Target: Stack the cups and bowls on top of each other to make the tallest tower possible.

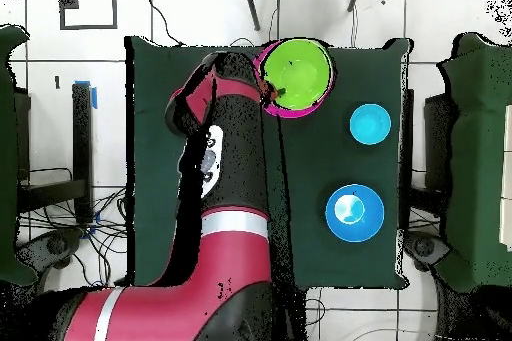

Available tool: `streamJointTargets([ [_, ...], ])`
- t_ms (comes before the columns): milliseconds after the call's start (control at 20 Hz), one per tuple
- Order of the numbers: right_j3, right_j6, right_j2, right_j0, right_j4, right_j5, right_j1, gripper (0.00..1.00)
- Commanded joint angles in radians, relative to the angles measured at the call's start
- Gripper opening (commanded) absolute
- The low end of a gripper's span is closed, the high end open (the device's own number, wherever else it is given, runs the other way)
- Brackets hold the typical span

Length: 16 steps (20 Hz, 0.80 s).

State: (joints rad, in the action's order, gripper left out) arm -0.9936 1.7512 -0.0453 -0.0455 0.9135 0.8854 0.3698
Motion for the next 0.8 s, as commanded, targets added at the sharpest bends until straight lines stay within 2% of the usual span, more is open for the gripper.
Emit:
streamJointTargets([
  [50,-0.099,0.001,0.022,-0.031,0.016,-0.084,0.002,0.0],
  [400,-0.1,0.044,0.0,-0.046,0.013,-0.115,-0.017,0.0],
  [800,-0.128,0.145,-0.042,-0.057,0.015,-0.223,-0.048,0.0],
])
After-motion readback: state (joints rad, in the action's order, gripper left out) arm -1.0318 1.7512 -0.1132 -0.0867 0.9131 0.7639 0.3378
